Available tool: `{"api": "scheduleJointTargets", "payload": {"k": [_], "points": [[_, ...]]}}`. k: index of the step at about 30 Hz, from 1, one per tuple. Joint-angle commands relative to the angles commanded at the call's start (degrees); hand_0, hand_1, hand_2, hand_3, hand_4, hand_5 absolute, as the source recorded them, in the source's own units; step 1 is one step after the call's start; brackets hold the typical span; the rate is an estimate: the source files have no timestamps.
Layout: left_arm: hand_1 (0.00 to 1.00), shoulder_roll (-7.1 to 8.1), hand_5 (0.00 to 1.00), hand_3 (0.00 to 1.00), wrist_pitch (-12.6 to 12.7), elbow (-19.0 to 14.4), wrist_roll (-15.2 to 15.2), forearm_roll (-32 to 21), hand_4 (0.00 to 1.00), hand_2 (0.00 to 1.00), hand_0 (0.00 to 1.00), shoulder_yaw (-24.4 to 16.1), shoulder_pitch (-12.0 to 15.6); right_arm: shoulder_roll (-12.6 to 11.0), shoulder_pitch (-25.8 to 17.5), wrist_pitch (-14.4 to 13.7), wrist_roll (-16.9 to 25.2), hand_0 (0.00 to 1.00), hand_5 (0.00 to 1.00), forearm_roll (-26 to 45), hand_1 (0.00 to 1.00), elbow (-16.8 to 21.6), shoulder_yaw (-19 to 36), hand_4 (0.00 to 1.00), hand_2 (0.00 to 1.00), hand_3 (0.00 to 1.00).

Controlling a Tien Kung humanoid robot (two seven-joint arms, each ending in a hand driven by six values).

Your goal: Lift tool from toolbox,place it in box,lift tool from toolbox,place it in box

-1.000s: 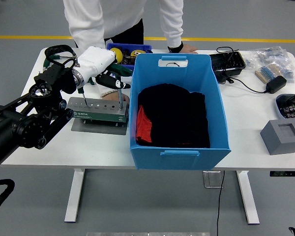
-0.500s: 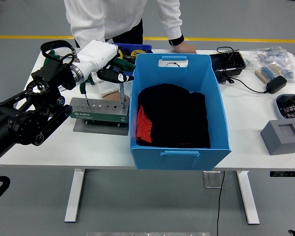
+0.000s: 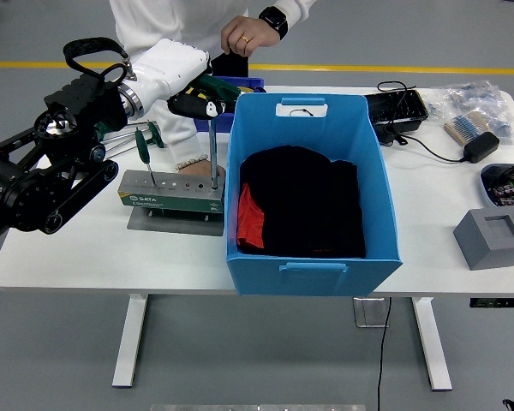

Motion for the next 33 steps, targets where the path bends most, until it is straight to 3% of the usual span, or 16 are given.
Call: {"api": "scheduleJointTargets", "payload": {"k": [9,15,24,27,33], "points": [[0.002,2.33,0.573,0.019,-1.16,-4.66,0.44,-1.40,0.657,0.015,0.092,1.50,-3.58,-0.11,0.01,-0.06,-0.18,0.704,0.669,-1.18,0.654,0.00,1.21,0.782,0.706,0.559],[0.002,2.50,0.565,0.022,-1.15,-9.30,0.62,-3.14,0.646,0.015,0.089,-0.54,-3.55,-0.18,0.03,-0.07,-0.16,0.705,0.669,-1.25,0.653,0.00,1.25,0.782,0.706,0.558],[0.002,-0.59,0.554,0.025,-0.41,-14.35,-0.26,-11.29,0.629,0.016,0.095,-2.47,-2.16,-0.15,0.15,-0.05,-0.02,0.706,0.667,-0.83,0.653,0.00,0.84,0.781,0.706,0.558],[0.002,-1.85,0.554,0.025,-0.15,-13.74,-1.13,-14.27,0.629,0.016,0.095,-1.15,-1.88,-0.15,0.23,-0.05,-0.15,0.706,0.667,-1.49,0.653,0.00,1.31,0.781,0.706,0.558],[0.002,-4.70,0.547,0.027,-0.92,-8.53,-2.33,-17.39,0.623,0.016,0.096,3.51,-1.24,-0.30,0.50,-0.03,-0.32,0.706,0.667,-2.28,0.653,0.00,1.98,0.781,0.706,0.558]]}}
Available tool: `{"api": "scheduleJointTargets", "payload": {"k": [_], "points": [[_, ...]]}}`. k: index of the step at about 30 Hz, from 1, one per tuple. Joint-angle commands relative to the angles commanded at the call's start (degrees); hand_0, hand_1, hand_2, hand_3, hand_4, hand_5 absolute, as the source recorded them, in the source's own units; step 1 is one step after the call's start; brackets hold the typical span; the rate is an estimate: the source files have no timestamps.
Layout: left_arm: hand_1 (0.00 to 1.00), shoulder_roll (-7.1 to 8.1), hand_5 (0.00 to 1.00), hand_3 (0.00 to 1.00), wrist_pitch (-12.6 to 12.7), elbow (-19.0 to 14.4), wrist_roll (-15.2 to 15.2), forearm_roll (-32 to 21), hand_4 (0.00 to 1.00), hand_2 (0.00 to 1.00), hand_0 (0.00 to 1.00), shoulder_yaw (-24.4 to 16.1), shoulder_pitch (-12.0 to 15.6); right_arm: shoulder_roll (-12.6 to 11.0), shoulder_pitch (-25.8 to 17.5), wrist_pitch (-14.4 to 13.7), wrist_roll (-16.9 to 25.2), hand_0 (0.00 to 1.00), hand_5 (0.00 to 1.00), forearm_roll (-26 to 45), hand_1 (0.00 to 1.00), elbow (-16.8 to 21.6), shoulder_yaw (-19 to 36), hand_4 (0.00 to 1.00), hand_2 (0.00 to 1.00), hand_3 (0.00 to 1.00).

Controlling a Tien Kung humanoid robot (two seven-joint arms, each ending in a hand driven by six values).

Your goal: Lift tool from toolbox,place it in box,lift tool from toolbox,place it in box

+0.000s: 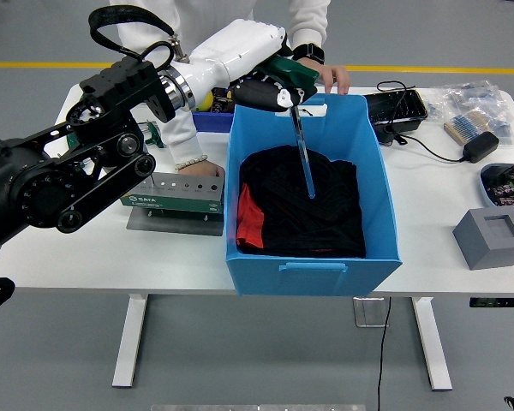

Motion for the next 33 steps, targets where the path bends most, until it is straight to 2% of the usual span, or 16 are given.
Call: {"api": "scheduleJointTargets", "payload": {"k": [5,11,14,19,25,26,31,32,33], "points": [[0.002,-2.69,0.545,0.027,-0.22,5.08,-0.70,-0.86,0.618,0.016,0.097,1.38,1.20,-0.17,0.40,0.03,-0.11,0.706,0.667,-0.79,0.654,0.00,0.58,0.781,0.706,0.559],[0.002,-5.92,0.543,0.031,-0.60,11.81,-2.64,-4.95,0.615,0.024,0.098,3.54,1.60,-0.29,0.38,0.02,-0.16,0.706,0.668,-1.33,0.653,0.00,0.98,0.781,0.706,0.559],[0.002,-7.39,0.539,0.039,-0.87,14.80,-3.66,-6.86,0.610,0.030,0.113,4.80,1.41,-0.34,0.34,0.05,-0.25,0.705,0.667,-1.89,0.653,0.00,1.34,0.781,0.706,0.559],[0.002,-9.59,0.539,0.039,-1.49,17.88,-5.55,-8.88,0.610,0.030,0.113,8.24,0.29,-0.44,0.27,0.05,-0.43,0.705,0.667,-2.73,0.653,0.00,1.74,0.781,0.706,0.559],[0.002,-12.84,0.535,0.046,-3.43,20.53,-5.28,-2.96,0.604,0.035,0.114,11.73,-1.43,-0.57,0.46,0.09,-0.44,0.702,0.667,-3.14,0.653,0.00,1.71,0.781,0.706,0.559],[0.022,-13.28,0.539,0.073,-3.68,21.04,-5.23,-2.51,0.640,0.064,0.129,12.04,-1.66,-0.58,0.52,0.11,-0.44,0.703,0.668,-3.19,0.652,0.00,1.69,0.782,0.705,0.559],[0.022,-13.66,0.539,0.073,-5.04,23.79,-5.08,-1.37,0.640,0.064,0.129,13.25,-2.92,-0.68,0.82,0.17,-0.45,0.703,0.668,-3.50,0.652,0.00,1.80,0.782,0.705,0.559],[0.090,-13.66,0.586,0.192,-5.32,24.21,-5.02,-1.15,0.746,0.145,0.173,13.40,-3.12,-0.68,0.88,0.17,-0.46,0.702,0.668,-3.55,0.652,0.00,1.88,0.781,0.705,0.559],[0.090,-13.66,0.586,0.192,-5.70,24.60,-4.94,-0.83,0.746,0.145,0.173,13.51,-3.31,-0.71,0.94,0.18,-0.46,0.702,0.668,-3.60,0.652,0.00,1.93,0.781,0.705,0.559]]}}
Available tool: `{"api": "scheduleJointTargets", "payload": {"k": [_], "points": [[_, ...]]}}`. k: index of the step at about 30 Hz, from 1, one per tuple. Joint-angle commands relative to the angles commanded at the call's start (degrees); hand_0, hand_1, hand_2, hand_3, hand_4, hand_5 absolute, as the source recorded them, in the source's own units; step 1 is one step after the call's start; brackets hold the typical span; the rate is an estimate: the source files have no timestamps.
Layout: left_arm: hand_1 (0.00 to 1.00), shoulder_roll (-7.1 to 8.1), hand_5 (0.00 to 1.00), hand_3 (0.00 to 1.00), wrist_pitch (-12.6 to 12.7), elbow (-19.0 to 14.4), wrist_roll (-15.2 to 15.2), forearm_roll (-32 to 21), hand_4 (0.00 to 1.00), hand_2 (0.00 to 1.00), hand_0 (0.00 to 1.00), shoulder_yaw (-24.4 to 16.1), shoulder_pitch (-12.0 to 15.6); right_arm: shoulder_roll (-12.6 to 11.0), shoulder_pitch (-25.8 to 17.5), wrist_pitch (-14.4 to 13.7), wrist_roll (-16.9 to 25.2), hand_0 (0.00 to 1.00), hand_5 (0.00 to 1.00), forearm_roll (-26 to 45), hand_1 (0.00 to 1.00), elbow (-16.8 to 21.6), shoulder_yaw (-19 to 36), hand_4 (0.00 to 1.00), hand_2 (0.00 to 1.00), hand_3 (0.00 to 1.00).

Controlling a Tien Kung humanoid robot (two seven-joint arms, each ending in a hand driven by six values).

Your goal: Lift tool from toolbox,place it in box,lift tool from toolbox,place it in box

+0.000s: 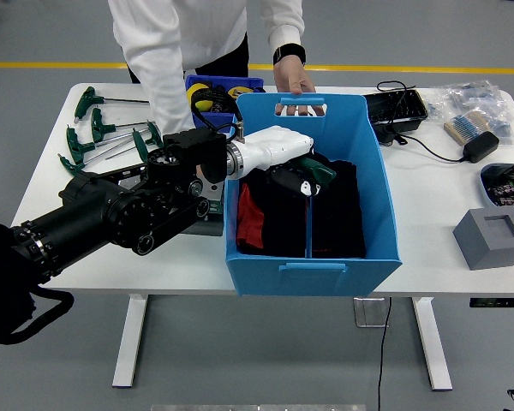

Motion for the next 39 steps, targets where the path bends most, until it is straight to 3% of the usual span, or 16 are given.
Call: {"api": "scheduleJointTargets", "payload": {"k": [4,5,10,11,16,17,25,35,39], "points": [[0.090,0.00,0.586,0.192,-0.78,1.42,-0.03,0.61,0.746,0.145,0.173,0.31,-0.61,-0.14,0.27,0.01,-0.05,0.702,0.668,-0.59,0.652,0.00,0.58,0.781,0.705,0.559],[0.255,0.00,0.697,0.539,-0.72,1.58,-0.10,0.63,0.869,0.349,0.240,0.34,-0.69,-0.16,0.30,0.01,-0.04,0.699,0.669,-0.63,0.649,0.00,0.66,0.782,0.705,0.559],[0.255,0.00,0.697,0.539,1.34,2.85,-2.34,-0.16,0.869,0.349,0.240,0.08,-1.38,-0.33,0.55,-0.08,-0.22,0.699,0.669,-1.65,0.649,0.00,1.51,0.782,0.705,0.559],[0.456,0.00,0.747,0.685,1.85,3.08,-2.87,-0.33,0.927,0.600,0.334,-0.07,-1.54,-0.36,0.62,-0.08,-0.24,0.697,0.668,-1.76,0.650,0.00,1.59,0.781,0.705,0.559],[0.456,0.00,0.747,0.685,4.66,3.32,-5.68,-1.11,0.927,0.600,0.334,-1.56,-2.34,-0.49,0.86,-0.11,-0.06,0.697,0.668,-1.34,0.650,0.00,1.25,0.781,0.705,0.559],[0.530,0.00,0.757,0.725,5.36,3.06,-6.49,-1.31,0.961,0.662,0.412,-2.22,-2.66,-0.53,0.89,-0.12,0.00,0.691,0.668,-1.16,0.649,0.00,1.14,0.781,0.704,0.558],[0.554,0.00,0.743,0.740,8.72,-0.84,-9.60,-1.81,0.963,0.684,0.430,-5.96,-3.56,-0.66,0.91,-0.12,-0.05,0.693,0.669,-1.32,0.648,0.00,1.18,0.781,0.704,0.559],[0.569,0.00,0.742,0.738,8.46,-2.05,-8.05,0.69,0.962,0.694,0.451,-9.65,-2.67,-0.49,0.29,-0.19,-0.18,0.695,0.668,-1.89,0.648,0.00,1.93,0.781,0.704,0.559],[0.569,0.19,0.742,0.738,5.94,-2.80,-5.10,5.54,0.962,0.694,0.451,-10.96,-1.99,-0.31,0.00,-0.28,-0.13,0.695,0.668,-1.90,0.648,0.00,2.33,0.781,0.704,0.559]]}}
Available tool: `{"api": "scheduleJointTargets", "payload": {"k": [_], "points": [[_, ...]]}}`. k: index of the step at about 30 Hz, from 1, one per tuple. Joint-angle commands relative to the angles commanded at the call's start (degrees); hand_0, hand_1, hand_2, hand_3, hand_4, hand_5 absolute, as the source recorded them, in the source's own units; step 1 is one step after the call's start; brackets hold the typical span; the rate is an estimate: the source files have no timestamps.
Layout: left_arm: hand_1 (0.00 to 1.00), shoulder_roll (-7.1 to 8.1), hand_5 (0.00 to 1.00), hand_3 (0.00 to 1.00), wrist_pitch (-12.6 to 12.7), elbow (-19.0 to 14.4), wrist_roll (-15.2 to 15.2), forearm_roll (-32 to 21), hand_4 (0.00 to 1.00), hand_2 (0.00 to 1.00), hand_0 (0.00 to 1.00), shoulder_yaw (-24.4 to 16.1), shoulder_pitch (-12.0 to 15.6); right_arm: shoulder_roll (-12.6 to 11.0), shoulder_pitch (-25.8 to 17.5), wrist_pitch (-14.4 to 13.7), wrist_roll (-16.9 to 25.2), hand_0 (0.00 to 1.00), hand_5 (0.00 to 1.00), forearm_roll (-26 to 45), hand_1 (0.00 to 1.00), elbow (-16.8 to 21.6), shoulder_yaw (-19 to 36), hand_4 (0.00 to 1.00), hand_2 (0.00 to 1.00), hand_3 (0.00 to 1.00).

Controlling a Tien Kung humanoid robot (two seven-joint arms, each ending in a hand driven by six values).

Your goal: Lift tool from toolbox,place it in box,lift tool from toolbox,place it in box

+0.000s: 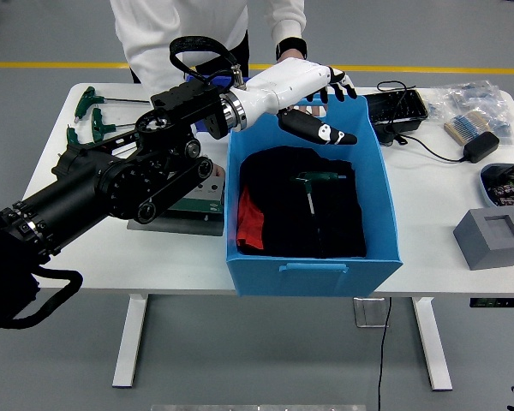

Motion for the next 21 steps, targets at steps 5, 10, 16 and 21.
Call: {"api": "scheduleJointTargets", "payload": {"k": [5,10,16,21], "points": [[0.555,4.43,0.748,0.686,-3.91,0.57,2.14,5.39,0.961,0.631,0.453,-0.02,0.79,0.15,-0.44,-0.10,0.02,0.689,0.668,0.07,0.646,0.00,0.54,0.780,0.704,0.559],[0.541,10.14,0.777,0.629,-6.21,0.69,2.61,6.52,0.959,0.611,0.465,0.64,1.99,0.31,-0.80,-0.16,-0.07,0.687,0.668,-0.03,0.646,0.00,0.83,0.781,0.704,0.559],[0.544,16.87,0.773,0.608,-5.71,-0.56,2.67,6.34,0.955,0.612,0.448,5.19,2.55,0.44,-1.11,-0.25,-0.03,0.686,0.667,0.45,0.646,0.00,0.69,0.780,0.704,0.559],[0.562,19.43,0.780,0.577,-6.15,-0.81,1.83,5.24,0.946,0.621,0.445,8.74,2.14,0.46,-1.14,-0.24,0.01,0.686,0.666,0.67,0.646,0.00,0.34,0.781,0.704,0.559]]}}
